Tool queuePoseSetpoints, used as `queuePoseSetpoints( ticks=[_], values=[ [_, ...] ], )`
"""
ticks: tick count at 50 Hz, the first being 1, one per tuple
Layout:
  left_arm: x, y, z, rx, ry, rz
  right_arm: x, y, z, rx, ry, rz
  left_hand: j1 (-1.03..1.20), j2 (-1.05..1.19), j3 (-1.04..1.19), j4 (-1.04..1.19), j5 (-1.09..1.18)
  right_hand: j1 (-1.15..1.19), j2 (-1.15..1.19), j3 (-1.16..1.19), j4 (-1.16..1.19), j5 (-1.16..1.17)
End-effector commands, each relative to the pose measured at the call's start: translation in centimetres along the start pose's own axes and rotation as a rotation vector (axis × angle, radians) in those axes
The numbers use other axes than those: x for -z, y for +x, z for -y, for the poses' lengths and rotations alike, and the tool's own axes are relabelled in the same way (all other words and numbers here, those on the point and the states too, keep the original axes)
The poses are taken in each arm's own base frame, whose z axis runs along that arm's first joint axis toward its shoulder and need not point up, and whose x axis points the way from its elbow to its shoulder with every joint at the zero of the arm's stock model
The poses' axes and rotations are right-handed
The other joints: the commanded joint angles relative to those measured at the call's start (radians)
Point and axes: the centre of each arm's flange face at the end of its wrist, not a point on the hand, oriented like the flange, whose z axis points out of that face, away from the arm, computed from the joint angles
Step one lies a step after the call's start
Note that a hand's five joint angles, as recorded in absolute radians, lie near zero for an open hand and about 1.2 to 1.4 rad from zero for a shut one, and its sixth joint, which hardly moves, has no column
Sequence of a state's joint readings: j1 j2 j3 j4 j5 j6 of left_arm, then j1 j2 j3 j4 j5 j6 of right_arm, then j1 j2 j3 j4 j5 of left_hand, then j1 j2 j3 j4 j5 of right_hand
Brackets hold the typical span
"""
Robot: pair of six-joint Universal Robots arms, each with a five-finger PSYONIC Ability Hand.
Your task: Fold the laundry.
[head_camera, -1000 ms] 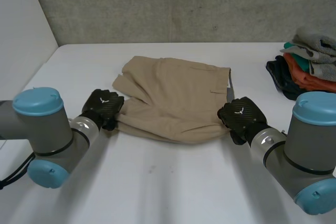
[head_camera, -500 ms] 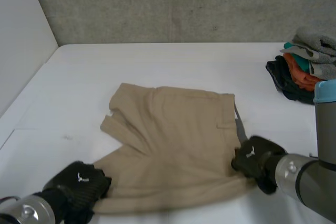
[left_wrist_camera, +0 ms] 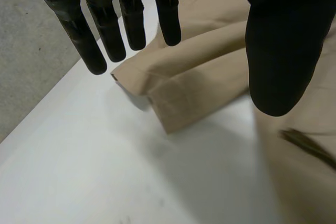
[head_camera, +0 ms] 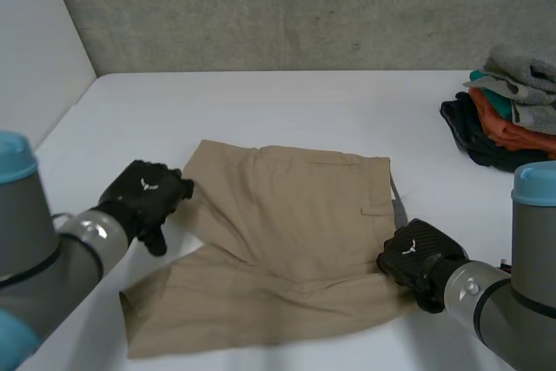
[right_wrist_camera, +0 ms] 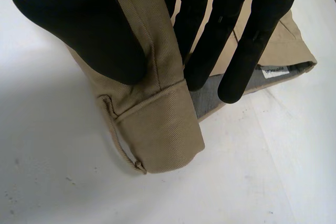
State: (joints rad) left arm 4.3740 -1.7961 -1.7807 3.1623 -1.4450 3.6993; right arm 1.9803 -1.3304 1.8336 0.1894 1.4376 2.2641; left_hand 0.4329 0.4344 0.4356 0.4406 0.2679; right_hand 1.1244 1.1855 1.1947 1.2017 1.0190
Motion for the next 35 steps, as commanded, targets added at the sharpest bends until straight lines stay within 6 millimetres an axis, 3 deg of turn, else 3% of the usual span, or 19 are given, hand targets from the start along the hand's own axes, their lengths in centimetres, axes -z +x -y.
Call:
queuePoseSetpoints(
  ticks=[1,9,12,13,14,15,35],
  values=[
    [-5.6,-1.3,-1.7,0.022,-0.005,0.013,-0.6,-0.4,-0.5,-0.001,-0.012,0.013,0.127,0.125,0.124,0.119,0.117,0.272,0.211,0.202,0.195,0.203],
    [-9.5,-0.9,-4.0,0.027,-0.046,-0.014,-0.9,-0.5,-0.6,-0.001,-0.015,0.014,0.200,0.199,0.198,0.192,0.191,0.272,0.211,0.202,0.195,0.203],
    [-10.4,-0.9,-4.4,0.032,-0.051,-0.012,-1.0,-0.5,-0.6,0.000,-0.008,0.006,0.455,0.453,0.452,0.447,0.445,0.272,0.211,0.202,0.195,0.203],
    [-10.5,-0.9,-4.5,0.035,-0.050,-0.011,-1.1,-0.4,-0.6,0.001,-0.006,0.000,0.592,0.591,0.590,0.585,0.583,0.272,0.211,0.202,0.195,0.203],
    [-10.6,-1.1,-4.5,0.036,-0.045,-0.004,-1.1,-0.4,-0.6,0.001,-0.004,-0.002,0.882,0.880,0.879,0.874,0.872,0.272,0.211,0.202,0.195,0.203],
    [-10.6,-1.1,-4.5,0.035,-0.042,0.000,-1.1,-0.4,-0.5,0.002,-0.003,-0.003,0.963,0.961,0.960,0.955,0.953,0.272,0.211,0.202,0.195,0.203],
    [-8.9,-2.5,-5.9,0.019,-0.119,0.206,-0.9,-0.4,0.5,-0.051,0.054,-0.027,0.963,0.962,0.961,0.956,0.954,0.272,0.211,0.202,0.195,0.203]
  ],
)
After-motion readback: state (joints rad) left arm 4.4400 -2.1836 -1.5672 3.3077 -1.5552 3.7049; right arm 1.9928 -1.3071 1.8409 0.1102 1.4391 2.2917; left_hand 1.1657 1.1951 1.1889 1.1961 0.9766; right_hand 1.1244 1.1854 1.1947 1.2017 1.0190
